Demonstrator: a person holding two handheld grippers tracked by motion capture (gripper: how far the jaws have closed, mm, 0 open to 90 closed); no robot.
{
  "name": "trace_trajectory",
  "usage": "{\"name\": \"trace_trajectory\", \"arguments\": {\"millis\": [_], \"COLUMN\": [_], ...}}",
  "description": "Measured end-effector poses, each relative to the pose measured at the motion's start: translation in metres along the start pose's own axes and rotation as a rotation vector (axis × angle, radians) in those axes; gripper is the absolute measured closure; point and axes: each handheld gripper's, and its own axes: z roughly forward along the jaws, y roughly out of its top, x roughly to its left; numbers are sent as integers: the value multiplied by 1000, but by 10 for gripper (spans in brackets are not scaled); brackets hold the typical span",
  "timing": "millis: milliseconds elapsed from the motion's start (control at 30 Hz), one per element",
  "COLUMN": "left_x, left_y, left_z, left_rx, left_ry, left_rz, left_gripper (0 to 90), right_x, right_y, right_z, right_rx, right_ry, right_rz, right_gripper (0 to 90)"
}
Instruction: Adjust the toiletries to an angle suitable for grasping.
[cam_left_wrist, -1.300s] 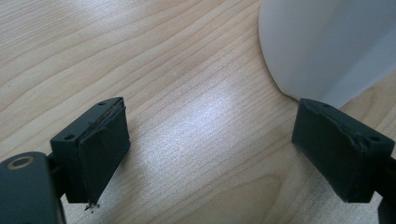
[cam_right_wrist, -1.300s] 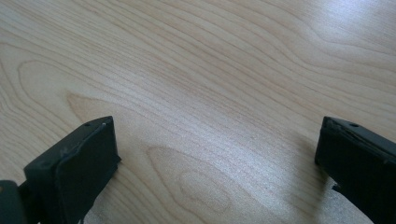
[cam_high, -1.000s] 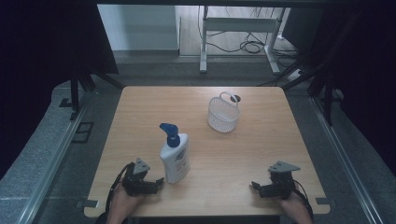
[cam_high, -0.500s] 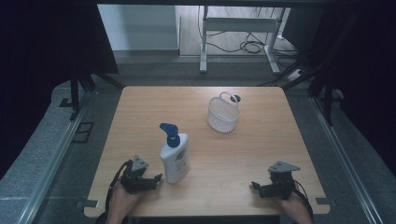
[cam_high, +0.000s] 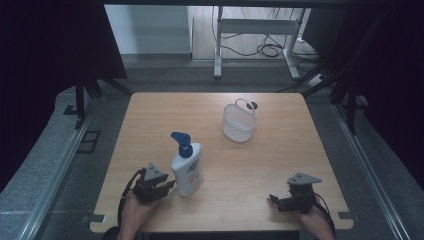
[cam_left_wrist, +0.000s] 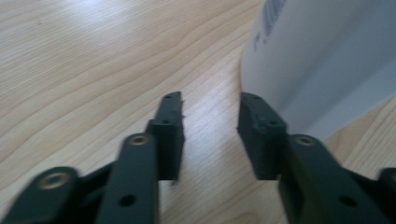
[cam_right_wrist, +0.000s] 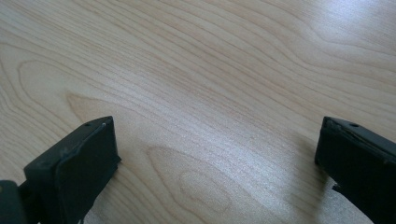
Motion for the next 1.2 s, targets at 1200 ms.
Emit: {"name": "trace_trajectory", "arguments": {"millis": [1200], "left_x": [-30], "left_y": [12], "left_z": [6], "left_rx": [27], "left_ry": [-76], "left_rz": [67], "left_gripper": [892], "right_x": [0], "right_y": [0], "right_z": [0], "right_rx": [0], "right_ry": [2], "right_rz": [-1], "right_gripper": [0]}}
